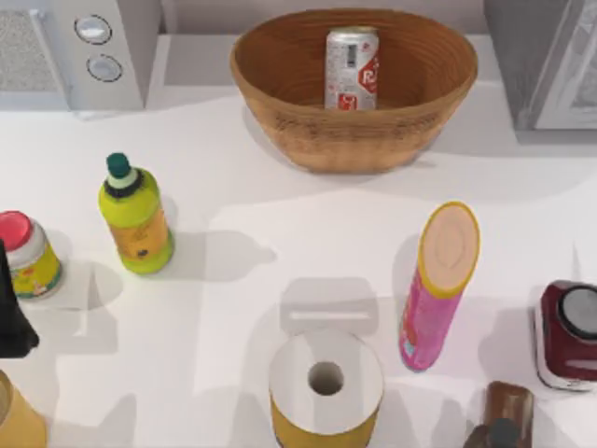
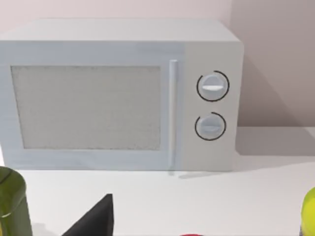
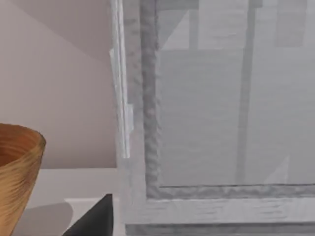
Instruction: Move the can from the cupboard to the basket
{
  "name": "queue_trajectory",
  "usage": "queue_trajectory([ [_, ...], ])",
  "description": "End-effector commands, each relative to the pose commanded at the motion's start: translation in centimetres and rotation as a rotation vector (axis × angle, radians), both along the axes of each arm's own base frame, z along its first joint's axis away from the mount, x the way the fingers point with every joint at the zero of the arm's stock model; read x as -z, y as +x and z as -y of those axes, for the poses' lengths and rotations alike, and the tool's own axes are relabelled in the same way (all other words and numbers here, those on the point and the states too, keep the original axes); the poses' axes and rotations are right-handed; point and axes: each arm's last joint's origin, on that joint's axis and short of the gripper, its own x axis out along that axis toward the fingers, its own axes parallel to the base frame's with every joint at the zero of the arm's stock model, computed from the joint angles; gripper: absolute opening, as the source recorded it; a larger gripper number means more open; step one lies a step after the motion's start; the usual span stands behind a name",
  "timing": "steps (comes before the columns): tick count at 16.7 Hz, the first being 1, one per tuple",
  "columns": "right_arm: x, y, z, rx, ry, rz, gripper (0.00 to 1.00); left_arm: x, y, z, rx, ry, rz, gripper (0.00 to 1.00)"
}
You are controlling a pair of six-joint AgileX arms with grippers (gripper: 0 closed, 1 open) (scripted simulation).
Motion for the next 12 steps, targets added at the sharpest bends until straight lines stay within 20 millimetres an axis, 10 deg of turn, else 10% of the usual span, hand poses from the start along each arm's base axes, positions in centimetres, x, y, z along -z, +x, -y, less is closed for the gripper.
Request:
queue_trajectory([
  [6, -3.7, 3.5, 5.0, 0.019, -0.021, 0.043, 1.0, 0.0, 0.0, 0.0, 0.0, 0.0, 0.0, 1.0],
  [12, -2.1, 5.9, 13.5, 0.028, -0.07, 0.022, 1.0, 0.0, 0.0, 0.0, 0.0, 0.0, 0.0, 1.0],
])
